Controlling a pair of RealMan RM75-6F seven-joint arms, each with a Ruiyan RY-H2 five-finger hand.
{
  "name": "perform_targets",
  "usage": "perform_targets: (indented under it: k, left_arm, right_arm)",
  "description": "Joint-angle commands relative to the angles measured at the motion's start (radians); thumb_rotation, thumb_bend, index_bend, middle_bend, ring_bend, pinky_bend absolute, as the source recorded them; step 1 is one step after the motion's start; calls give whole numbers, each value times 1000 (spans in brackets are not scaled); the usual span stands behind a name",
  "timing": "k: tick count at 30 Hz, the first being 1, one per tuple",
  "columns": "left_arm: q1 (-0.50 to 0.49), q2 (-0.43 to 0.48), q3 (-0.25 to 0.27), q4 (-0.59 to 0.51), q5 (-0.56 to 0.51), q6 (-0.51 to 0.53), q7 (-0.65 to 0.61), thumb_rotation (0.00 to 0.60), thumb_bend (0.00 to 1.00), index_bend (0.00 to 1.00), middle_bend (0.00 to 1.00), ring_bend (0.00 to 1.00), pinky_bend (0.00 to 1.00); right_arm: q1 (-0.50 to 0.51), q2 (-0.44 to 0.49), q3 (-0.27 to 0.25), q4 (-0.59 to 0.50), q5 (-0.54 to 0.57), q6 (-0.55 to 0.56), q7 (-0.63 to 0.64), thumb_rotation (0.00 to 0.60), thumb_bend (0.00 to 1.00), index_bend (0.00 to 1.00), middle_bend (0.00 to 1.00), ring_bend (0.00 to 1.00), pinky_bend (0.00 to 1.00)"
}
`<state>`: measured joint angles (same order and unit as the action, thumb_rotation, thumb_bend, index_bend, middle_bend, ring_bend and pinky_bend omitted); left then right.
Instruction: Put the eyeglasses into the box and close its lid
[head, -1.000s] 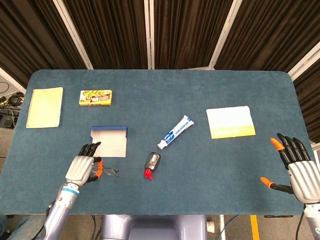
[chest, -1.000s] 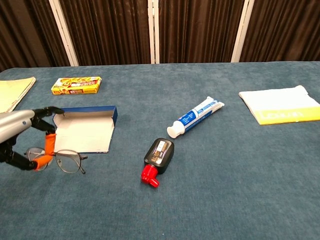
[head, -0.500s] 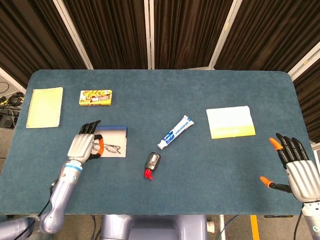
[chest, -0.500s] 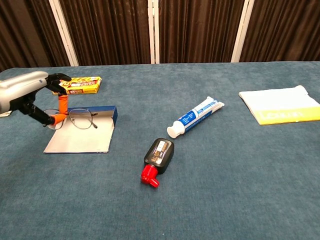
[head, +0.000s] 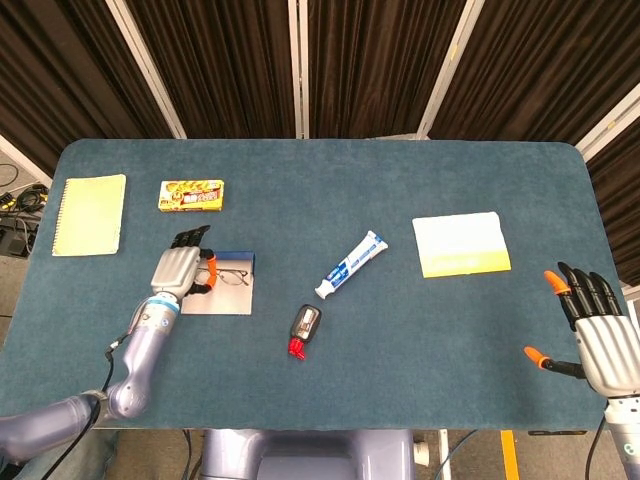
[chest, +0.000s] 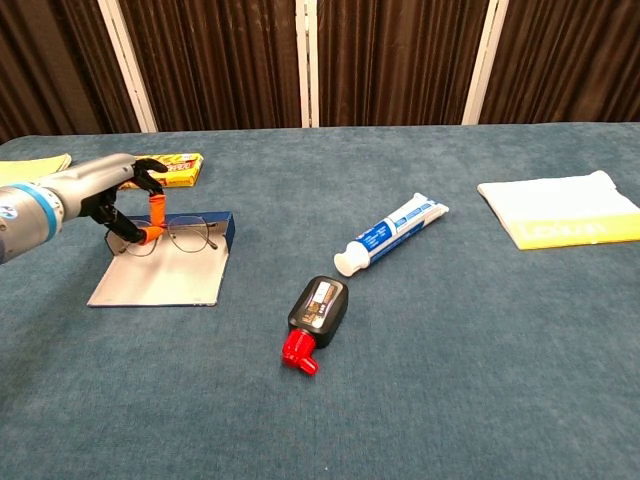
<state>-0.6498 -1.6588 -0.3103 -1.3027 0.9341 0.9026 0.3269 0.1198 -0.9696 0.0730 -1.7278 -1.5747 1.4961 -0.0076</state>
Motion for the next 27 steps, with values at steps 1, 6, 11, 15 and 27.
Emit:
perform_targets:
  k: [1, 6, 11, 15, 27]
  left_arm:
    - [-34, -43, 4, 76, 12, -26, -27, 600, 463, 644, 0, 0, 0]
    - [-54, -72, 8, 142, 10, -42, -40, 600, 446, 569, 0, 0, 0]
    - [-58, -87, 21, 185, 30, -42, -69, 600, 230, 96, 0, 0, 0]
    - [-48, -79, 32, 182, 61, -24, -98, 600, 193, 0, 0, 0, 0]
    - [-35, -59, 63, 164, 181, 46, -172, 600, 186, 0, 0, 0, 0]
  right_arm:
    - [2, -1, 2, 0, 8, -6, -5, 600, 0, 6, 0, 0, 0]
    - [4, -4, 6, 4, 25, -14, -9, 600, 0, 6, 0, 0, 0]
    - [4, -5, 9, 6, 35, -18, -11, 600, 0, 6, 0, 0, 0]
    - [3, -4, 9, 5, 35, -15, -9, 600, 0, 6, 0, 0, 0]
    - [1, 0, 8, 6, 30, -13, 5, 600, 0, 6, 0, 0, 0]
